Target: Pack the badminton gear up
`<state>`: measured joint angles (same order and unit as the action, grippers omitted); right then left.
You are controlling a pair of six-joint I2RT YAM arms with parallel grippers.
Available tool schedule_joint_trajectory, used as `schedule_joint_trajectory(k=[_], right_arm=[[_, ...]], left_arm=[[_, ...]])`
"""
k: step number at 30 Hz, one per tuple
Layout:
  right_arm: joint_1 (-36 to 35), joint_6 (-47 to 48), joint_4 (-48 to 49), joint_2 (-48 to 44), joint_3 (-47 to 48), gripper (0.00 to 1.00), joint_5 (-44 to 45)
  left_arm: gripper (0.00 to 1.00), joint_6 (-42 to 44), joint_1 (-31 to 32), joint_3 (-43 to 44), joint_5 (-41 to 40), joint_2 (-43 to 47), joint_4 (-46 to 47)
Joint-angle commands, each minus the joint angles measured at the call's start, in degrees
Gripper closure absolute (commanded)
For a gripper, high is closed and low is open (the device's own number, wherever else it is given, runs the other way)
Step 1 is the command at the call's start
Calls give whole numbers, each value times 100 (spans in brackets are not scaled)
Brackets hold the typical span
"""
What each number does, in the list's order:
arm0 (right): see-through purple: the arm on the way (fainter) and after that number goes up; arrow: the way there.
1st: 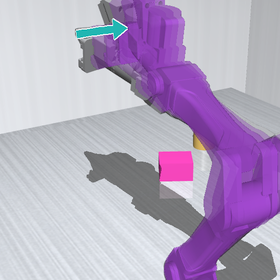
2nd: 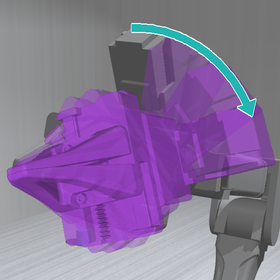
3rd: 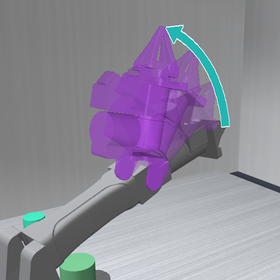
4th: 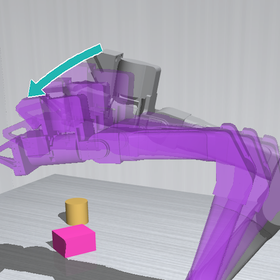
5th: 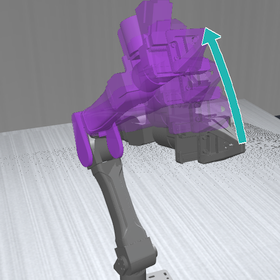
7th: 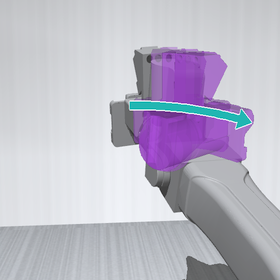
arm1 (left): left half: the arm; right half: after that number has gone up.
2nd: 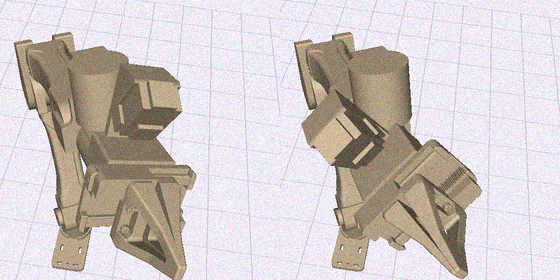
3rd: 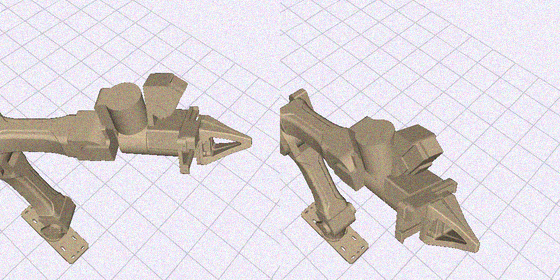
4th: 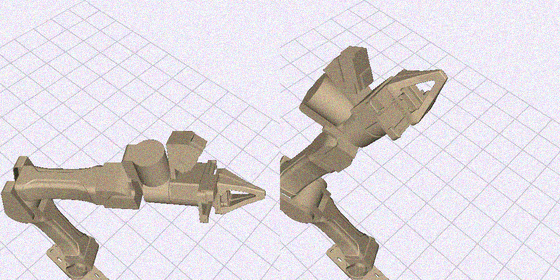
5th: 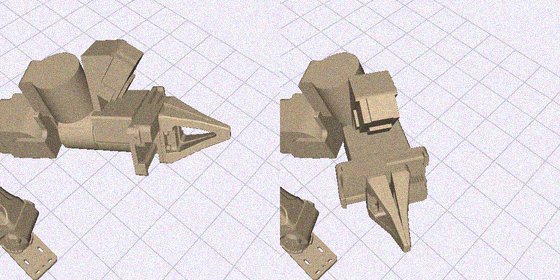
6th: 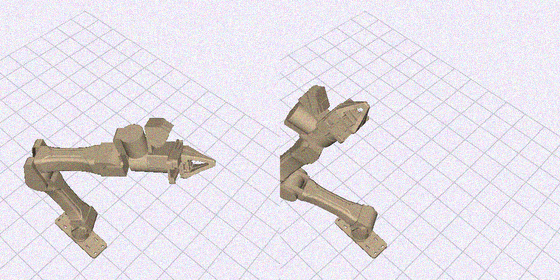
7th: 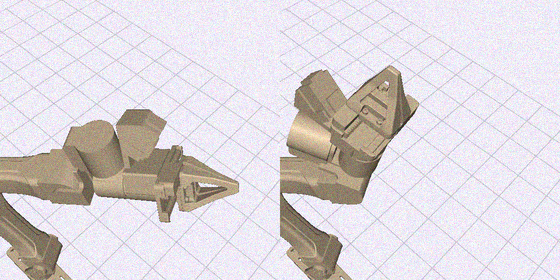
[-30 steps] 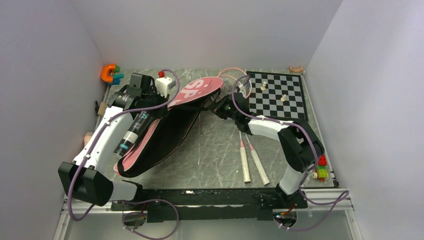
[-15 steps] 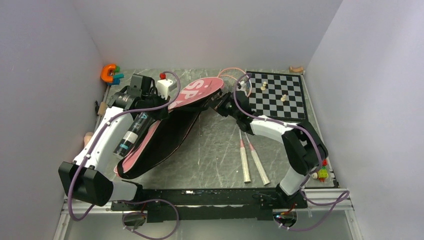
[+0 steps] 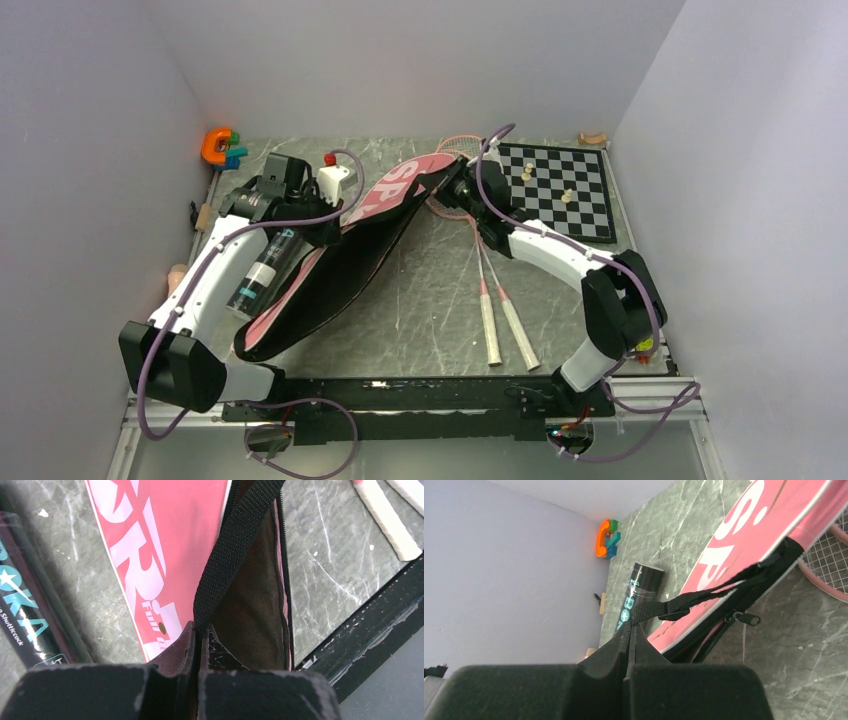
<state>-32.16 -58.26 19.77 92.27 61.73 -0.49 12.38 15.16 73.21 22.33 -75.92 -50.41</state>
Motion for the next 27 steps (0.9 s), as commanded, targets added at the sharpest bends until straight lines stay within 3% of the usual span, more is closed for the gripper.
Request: schedule_joint_trajectory(k=[1,11,15,20,27], right_arm=[[-5,29,-20,229,314,100,-169],[-52,-168,-352,672,702,99,-340],[-62,-84,-951,874,1140,82,-440],[-56,72,-1206,725,1186,46,-464],[-29,586,-1659,275,1464,26,-606]], left_arm=[[100,192,2,-54,693,218,66],[100,422,101,-114,1538,294,-52],[99,438,143,-184,1432,349,-12],[100,275,134,-252,900,241,93],[100,-215,26,-396,-189,265,572]])
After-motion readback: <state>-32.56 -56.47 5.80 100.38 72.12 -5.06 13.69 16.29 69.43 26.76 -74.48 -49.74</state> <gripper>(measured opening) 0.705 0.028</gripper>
